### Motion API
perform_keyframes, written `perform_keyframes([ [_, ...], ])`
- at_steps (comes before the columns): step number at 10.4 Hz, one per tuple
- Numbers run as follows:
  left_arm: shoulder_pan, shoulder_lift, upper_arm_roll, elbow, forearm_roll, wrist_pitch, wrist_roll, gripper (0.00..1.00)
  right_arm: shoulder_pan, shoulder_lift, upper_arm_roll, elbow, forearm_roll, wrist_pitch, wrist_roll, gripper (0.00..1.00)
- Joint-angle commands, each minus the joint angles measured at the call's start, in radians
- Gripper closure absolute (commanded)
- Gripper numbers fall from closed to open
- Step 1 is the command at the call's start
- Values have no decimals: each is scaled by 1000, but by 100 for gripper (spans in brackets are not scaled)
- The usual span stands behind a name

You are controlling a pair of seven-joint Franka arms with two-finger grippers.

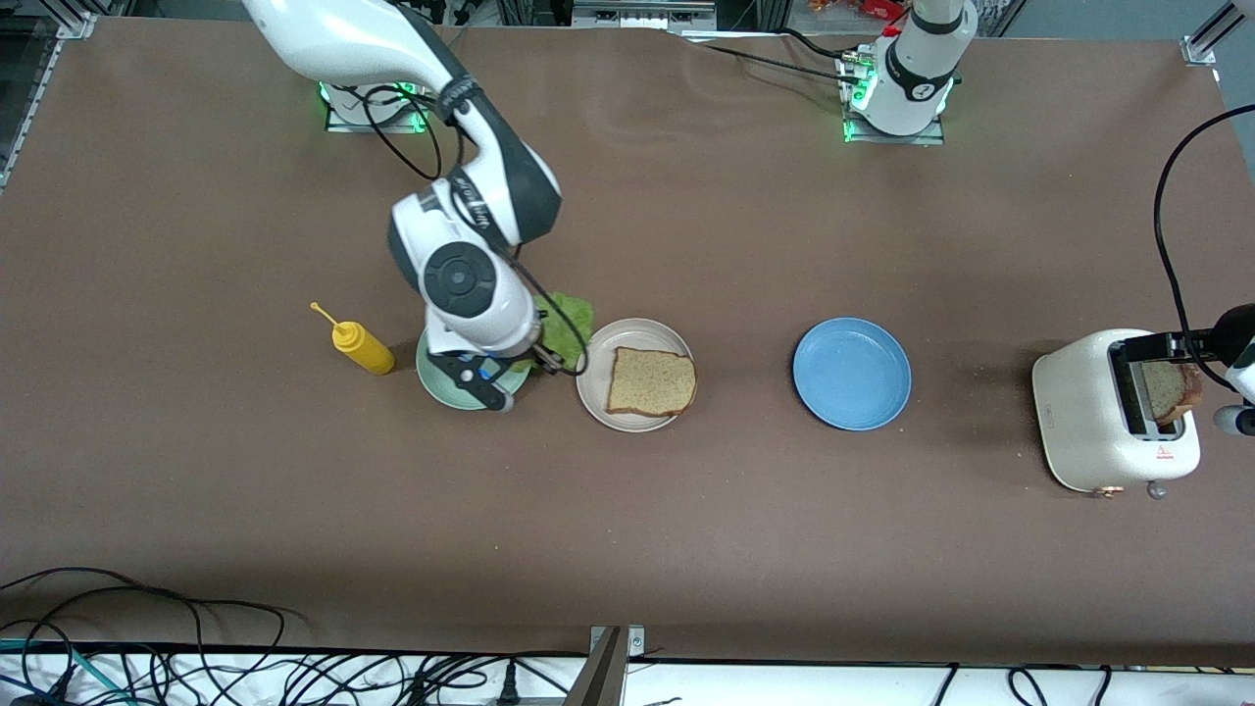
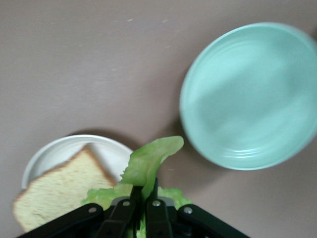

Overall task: Make sandwich on beige plate with both arms
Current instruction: 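Lift the lettuce leaf with the right gripper toward the beige plate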

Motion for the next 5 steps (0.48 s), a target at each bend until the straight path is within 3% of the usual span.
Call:
perform_keyframes([
  [1, 1, -7, -7, 0, 30, 4, 23, 0, -4, 57, 40, 33, 66, 169, 54, 100],
  [5, 3, -6, -7, 0, 30, 4, 23, 0, 37, 132, 46, 32, 87, 243, 88, 97],
])
